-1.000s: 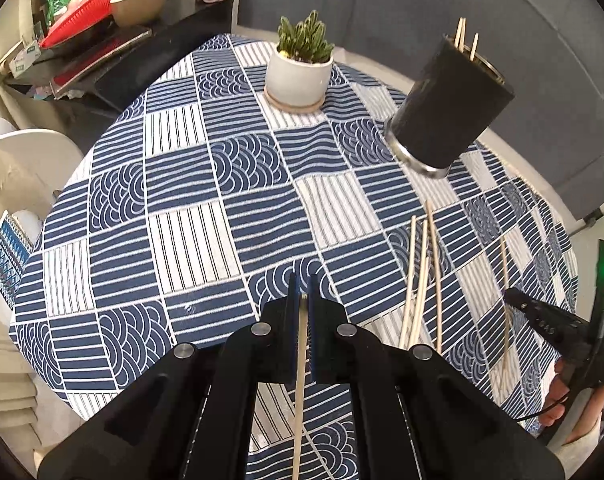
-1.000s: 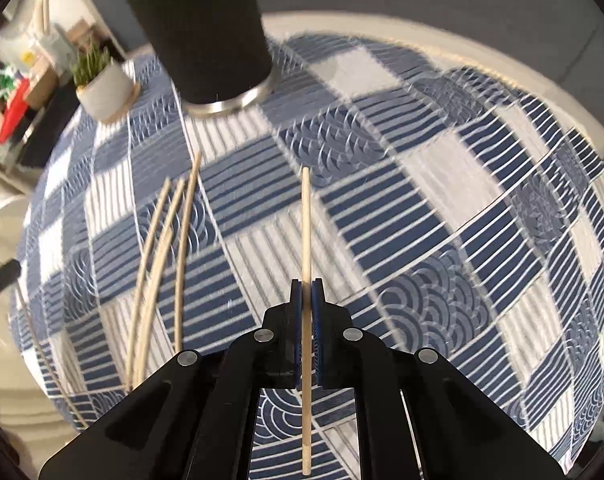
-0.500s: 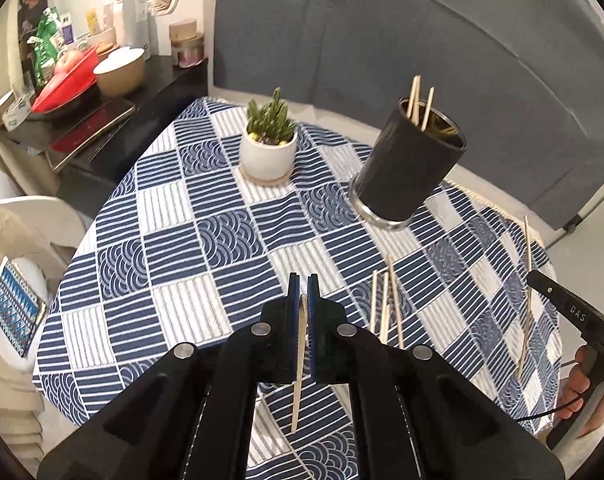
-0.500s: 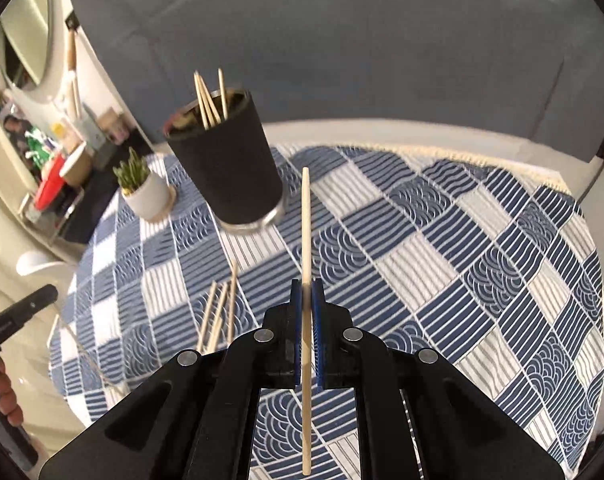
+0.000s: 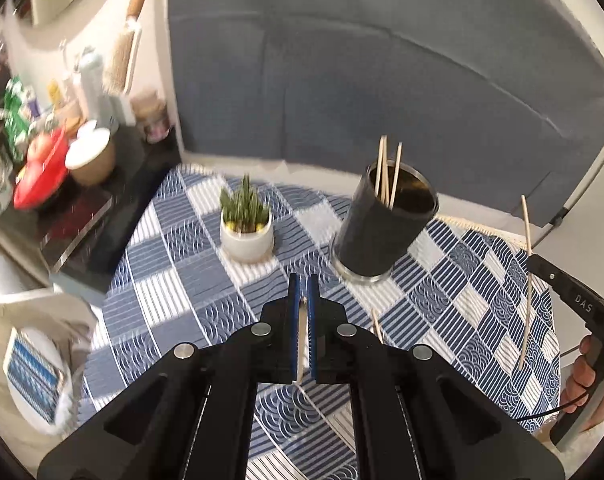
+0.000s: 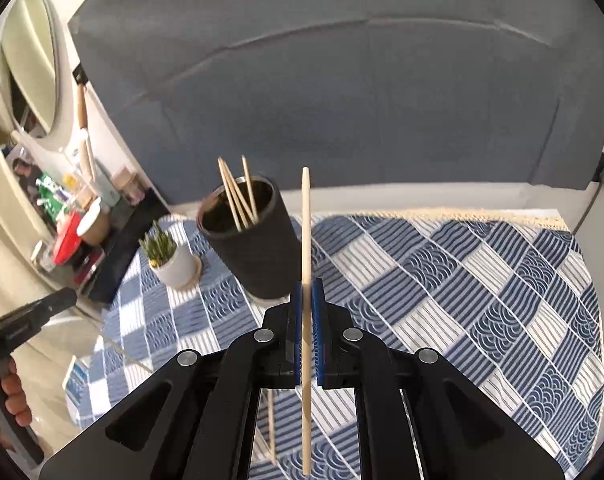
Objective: Organize utensils
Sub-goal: 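Lift the held sticks and carry both tools toward the black cup, then lower both sticks into the black cup and open both grippers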
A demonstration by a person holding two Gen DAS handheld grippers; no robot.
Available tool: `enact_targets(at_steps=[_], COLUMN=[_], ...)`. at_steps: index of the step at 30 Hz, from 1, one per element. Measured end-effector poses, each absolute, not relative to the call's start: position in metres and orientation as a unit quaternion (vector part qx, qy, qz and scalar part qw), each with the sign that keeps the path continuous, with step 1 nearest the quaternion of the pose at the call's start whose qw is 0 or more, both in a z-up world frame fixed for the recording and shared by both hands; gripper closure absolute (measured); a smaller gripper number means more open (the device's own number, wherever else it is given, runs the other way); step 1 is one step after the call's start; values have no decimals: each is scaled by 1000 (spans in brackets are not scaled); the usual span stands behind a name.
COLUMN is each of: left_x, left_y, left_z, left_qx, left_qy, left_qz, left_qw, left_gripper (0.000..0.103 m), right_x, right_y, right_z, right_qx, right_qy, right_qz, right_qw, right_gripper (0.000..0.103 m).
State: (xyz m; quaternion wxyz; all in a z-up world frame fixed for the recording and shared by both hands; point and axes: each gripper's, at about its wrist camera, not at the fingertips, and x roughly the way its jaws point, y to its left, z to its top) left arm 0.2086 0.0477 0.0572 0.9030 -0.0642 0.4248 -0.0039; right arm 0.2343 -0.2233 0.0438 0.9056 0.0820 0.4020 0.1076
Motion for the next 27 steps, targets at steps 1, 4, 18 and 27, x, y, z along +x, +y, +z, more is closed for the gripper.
enact_targets(at_steps=[1, 4, 18, 27], left_x=[214, 227, 294, 345], left_y=[49, 50, 34, 12], left_z=[65, 82, 157, 181], left_qx=[-60, -52, -12, 3], left_qy=[421, 410, 362, 345], left_qz=[-7, -20, -99, -165], left_qw=[905, 910, 927, 924], left_gripper=[99, 99, 99, 99], right_x=[237, 242, 277, 315], right_y=[-221, -214, -194, -171], right_z=[48, 58, 118, 113], right_qx=[84, 86, 116, 132], right_qy=[398, 388, 289, 251], right_qz=[107, 106, 133, 145], right_qw=[907, 912, 941, 948], right_gripper=[98, 98, 98, 98])
